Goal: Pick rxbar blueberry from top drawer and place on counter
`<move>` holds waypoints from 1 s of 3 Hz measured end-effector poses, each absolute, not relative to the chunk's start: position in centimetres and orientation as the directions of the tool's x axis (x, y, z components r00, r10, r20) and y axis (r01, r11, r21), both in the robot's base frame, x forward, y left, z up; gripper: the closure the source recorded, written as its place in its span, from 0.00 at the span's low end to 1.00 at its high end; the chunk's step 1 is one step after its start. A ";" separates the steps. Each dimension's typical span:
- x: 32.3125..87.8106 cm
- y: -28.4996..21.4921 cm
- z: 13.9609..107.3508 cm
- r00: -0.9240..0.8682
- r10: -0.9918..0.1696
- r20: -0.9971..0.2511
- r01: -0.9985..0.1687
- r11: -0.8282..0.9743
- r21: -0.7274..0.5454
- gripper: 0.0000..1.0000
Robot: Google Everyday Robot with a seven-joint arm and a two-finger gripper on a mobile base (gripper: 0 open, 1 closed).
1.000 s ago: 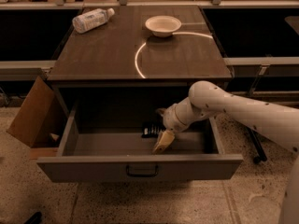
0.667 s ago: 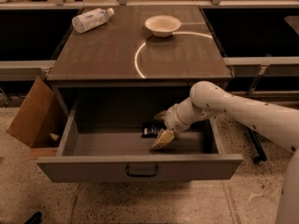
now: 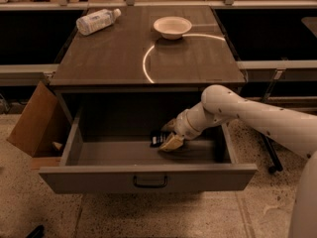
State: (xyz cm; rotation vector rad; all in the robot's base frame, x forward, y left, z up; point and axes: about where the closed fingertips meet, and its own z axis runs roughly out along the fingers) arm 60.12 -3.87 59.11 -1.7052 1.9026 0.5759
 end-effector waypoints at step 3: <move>58.9 -5.9 64.6 -0.003 -0.743 -0.669 -0.986 0.112 -0.120 1.00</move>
Offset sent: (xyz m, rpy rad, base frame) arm -0.0057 -0.0152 0.0342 0.0057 -0.0594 0.0148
